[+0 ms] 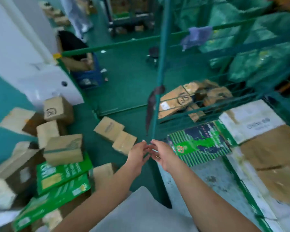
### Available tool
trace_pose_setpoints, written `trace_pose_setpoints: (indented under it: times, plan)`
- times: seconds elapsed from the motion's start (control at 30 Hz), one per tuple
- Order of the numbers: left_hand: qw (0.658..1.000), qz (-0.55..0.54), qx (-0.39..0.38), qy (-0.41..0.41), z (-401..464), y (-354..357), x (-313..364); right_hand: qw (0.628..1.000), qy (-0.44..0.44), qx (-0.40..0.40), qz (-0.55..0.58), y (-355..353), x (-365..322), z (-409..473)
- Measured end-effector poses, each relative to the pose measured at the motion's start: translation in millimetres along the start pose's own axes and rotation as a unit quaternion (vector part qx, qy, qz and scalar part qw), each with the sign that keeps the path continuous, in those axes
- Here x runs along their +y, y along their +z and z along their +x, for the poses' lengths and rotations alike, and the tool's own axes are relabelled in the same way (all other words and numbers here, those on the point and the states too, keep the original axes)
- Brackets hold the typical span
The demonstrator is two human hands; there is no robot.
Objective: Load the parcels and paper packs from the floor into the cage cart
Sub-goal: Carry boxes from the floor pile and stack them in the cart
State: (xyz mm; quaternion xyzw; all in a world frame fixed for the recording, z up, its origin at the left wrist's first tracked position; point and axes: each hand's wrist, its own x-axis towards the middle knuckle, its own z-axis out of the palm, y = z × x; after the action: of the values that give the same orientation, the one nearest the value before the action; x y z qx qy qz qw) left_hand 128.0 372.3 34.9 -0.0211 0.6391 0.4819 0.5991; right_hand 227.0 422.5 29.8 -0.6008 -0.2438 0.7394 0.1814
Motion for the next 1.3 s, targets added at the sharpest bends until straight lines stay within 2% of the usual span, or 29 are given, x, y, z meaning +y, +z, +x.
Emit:
trace_pose_setpoints:
  times: [0.2, 0.37, 0.67, 0.87, 1.03, 1.13, 1.3]
  plan:
    - [0.987, -0.135, 0.082, 0.017, 10, -122, 36, 0.987, 0.032, -0.084, -0.131, 130, 24, 18]
    - [0.957, -0.243, 0.155, 0.040, 10, -200, 43, 0.957, 0.039, -0.145, -0.249, 214, 42, 17]
    - [0.885, -0.389, 0.248, 0.060, 9, -280, 47, 0.897, 0.079, -0.236, -0.365, 313, 71, 27]
    - [0.848, -0.436, 0.297, 0.051, 40, -318, 79, 0.857, 0.111, -0.277, -0.421, 378, 70, 72]
    - [0.813, -0.466, 0.348, 0.022, 98, -343, 124, 0.830, 0.164, -0.287, -0.450, 441, 52, 143]
    - [0.805, -0.473, 0.358, 0.000, 132, -352, 150, 0.832, 0.185, -0.271, -0.448, 472, 37, 190]
    - [0.813, -0.452, 0.365, -0.042, 198, -371, 189, 0.833, 0.207, -0.230, -0.458, 509, 20, 263]
